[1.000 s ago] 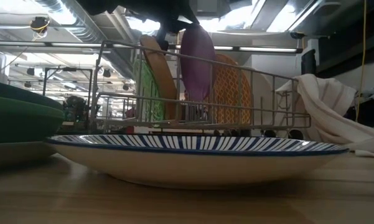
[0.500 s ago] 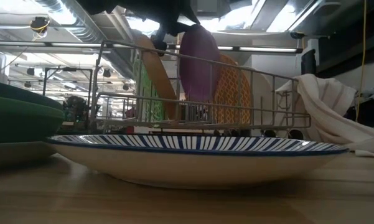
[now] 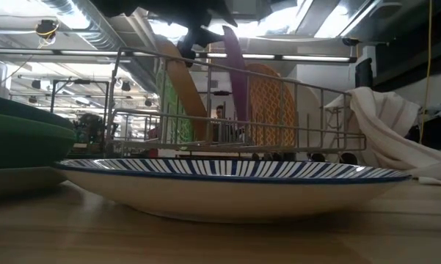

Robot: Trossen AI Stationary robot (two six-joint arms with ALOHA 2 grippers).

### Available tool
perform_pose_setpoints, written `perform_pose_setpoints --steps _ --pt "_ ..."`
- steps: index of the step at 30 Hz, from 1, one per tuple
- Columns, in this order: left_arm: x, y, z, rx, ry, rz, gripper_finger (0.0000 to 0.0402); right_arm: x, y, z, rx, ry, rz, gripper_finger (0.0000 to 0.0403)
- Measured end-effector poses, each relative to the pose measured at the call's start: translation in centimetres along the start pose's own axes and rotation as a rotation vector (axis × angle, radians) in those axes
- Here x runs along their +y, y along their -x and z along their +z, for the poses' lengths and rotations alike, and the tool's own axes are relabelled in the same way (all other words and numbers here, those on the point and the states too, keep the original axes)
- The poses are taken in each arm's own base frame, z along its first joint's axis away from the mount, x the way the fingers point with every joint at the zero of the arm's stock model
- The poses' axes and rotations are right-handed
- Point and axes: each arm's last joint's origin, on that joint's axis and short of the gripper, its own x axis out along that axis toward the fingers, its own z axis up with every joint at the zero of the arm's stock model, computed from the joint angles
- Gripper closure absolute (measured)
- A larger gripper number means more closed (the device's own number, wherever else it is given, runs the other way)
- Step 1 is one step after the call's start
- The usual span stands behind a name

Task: Sort dishes
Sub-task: Put the violet plate into the dish rack

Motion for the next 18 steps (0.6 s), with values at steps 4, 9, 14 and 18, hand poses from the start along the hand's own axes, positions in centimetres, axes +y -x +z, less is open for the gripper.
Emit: perform_pose_setpoints --steps 4,9,14,18 --pt "0.3 -0.4 0.4 -0.016 0.004 0.012 0.0293 0.2 -0.1 0.3 -0.026 -0.027 0.009 0.0212" --pt "0.7 -1.0 0.9 -0.037 0.007 0.029 0.0291 0.9 -0.8 0.5 -0.052 -0.028 0.014 0.0212" --pt "1.0 -1.4 1.2 -0.052 0.006 0.042 0.0291 1.3 -2.4 0.4 -0.057 -0.072 -0.017 0.0212" --pt "0.9 -1.3 1.1 -0.049 0.037 0.037 0.0291 0.7 -4.2 -0.2 -0.016 -0.102 -0.068 0.0212"
